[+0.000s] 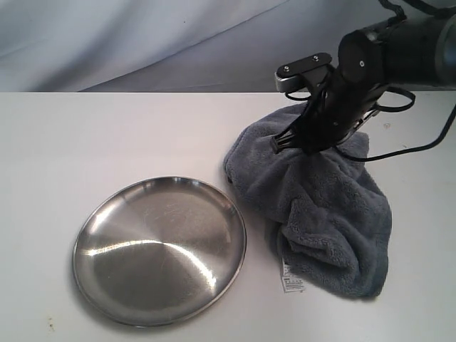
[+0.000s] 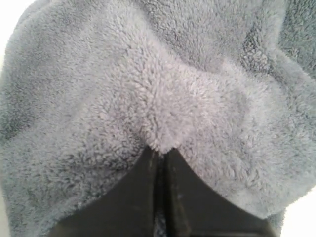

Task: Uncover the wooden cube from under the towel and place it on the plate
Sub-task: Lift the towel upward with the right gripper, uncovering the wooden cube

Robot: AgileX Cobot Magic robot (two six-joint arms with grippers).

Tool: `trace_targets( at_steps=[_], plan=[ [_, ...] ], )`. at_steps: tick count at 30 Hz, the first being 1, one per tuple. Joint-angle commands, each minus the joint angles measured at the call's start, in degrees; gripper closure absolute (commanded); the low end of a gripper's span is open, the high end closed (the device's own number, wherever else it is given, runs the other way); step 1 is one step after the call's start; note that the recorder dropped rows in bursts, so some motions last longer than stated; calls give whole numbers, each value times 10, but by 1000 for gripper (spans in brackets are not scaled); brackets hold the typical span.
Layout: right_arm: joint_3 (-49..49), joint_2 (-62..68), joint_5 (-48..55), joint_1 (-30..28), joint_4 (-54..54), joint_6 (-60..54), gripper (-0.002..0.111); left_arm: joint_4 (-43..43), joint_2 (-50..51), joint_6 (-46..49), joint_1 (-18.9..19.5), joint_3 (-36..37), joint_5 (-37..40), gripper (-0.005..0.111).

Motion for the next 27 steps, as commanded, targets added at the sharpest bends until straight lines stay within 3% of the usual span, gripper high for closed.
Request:
trace_targets(
  at_steps=[1,13,18,27],
  plan=[
    [-3,-36,-7,2,-5,5,108,-1,-2,-1,-4,3,1,107],
    [-3,-136,-36,2,-20,5,108,-1,-2,-1,-4,3,1,107],
    [-3,-157,-44,2,-86,63,108,-1,-2,-1,-4,3,1,107],
    [-3,-162,-178,3,-16,77,108,-1,-2,-1,-4,3,1,107]
  ],
)
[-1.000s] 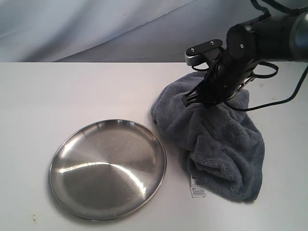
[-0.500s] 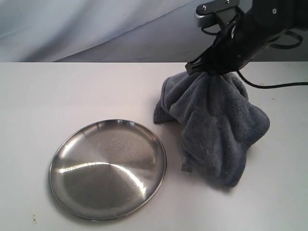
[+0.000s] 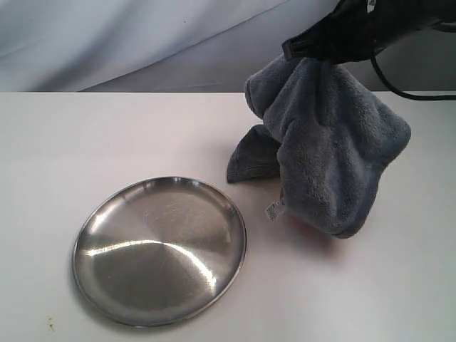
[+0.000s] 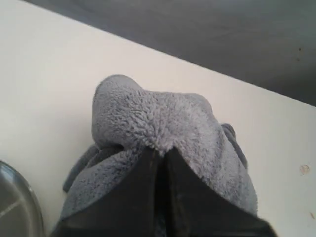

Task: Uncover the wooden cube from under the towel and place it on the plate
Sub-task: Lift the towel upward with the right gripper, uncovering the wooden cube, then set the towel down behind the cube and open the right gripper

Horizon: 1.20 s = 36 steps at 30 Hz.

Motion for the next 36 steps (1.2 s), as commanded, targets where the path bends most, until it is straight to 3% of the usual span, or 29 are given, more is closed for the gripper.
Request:
trace_targets(
  at_steps=[1,23,36],
  plan=[
    [-3,-6,-83,3,39,2,108,-1,-2,-1,-4,3,1,107],
    [-3,81,-342,3,56,2,108,-1,-2,-1,-4,3,1,107],
    [-3,219,-422,23,27,2,108,-1,-2,-1,-4,3,1,107]
  ],
)
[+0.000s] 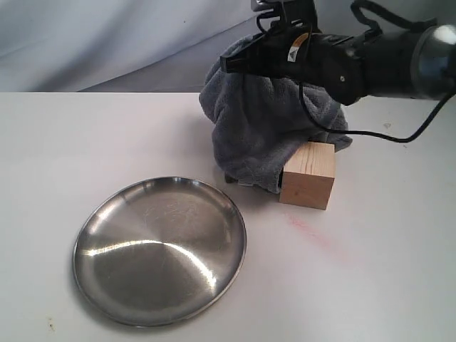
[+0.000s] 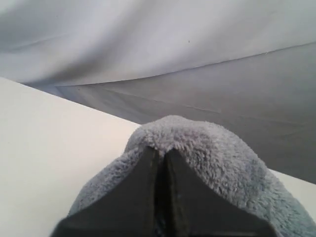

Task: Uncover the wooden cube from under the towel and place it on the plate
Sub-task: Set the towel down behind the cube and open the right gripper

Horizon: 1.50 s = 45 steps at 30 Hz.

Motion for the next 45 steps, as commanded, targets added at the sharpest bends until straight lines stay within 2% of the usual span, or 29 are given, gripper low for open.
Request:
trace_targets(
  at_steps=[1,9,17,24,26,28,31,33,37,39,42,45],
  plan=[
    [-3,36,-28,0,-8,0,108,-1,-2,-1,-4,3,1,107],
    [-3,87,-32,-5,-4,-52,108,-1,-2,-1,-4,3,1,107],
    [-3,89,-12,-43,53,-57,108,-1,-2,-1,-4,3,1,107],
    [-3,89,9,-43,50,-76,108,-1,-2,-1,-4,3,1,107],
    [-3,89,12,-43,50,-76,102,-1,-2,-1,-4,3,1,107],
    [-3,89,16,-43,50,-76,86,-1,-2,-1,-4,3,1,107],
    [-3,89,21,-43,50,-76,55,-1,-2,-1,-4,3,1,107],
    [-3,83,22,-43,50,-91,46,-1,-2,-1,-4,3,1,107],
    [-3,33,66,-43,50,-123,51,-1,-2,-1,-4,3,1,107],
    [-3,-4,157,-43,50,-123,57,-1,-2,-1,-4,3,1,107],
    [-3,-49,304,-43,51,-123,73,-1,-2,-1,-4,3,1,107],
    [-3,-62,360,-42,58,-123,77,-1,-2,-1,-4,3,1,107]
  ],
)
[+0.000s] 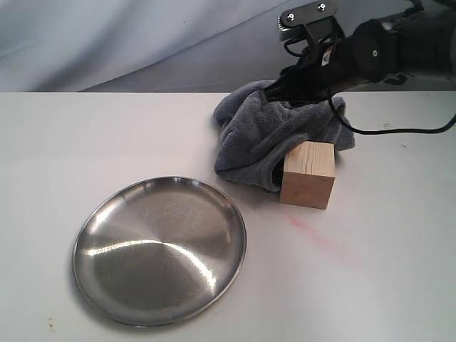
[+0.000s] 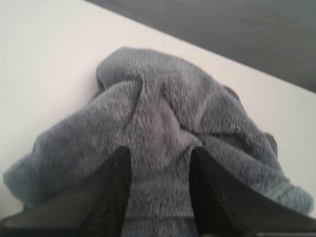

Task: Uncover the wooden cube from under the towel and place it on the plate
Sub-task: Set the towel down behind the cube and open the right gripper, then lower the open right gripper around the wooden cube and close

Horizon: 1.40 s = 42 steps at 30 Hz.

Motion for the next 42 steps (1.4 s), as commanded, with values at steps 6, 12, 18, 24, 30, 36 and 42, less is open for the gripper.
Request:
trace_targets(
  at_steps=[6,12,18,24,30,36,42],
  plan=[
    [-3,-21,180,0,53,-3,77,-1,-2,-1,-4,3,1,107],
    [-3,-23,239,0,106,-5,74,-1,-2,-1,-4,3,1,107],
    [-3,-22,295,0,126,22,40,-1,-2,-1,-4,3,1,107],
    [-3,-22,293,0,117,103,28,-1,-2,-1,-4,3,1,107],
    [-3,-22,302,0,72,189,28,-1,-2,-1,-4,3,1,107],
    [-3,-22,299,0,6,252,28,-1,-2,-1,-4,3,1,107],
    [-3,-10,273,4,5,262,27,-1,-2,-1,-4,3,1,107]
  ],
)
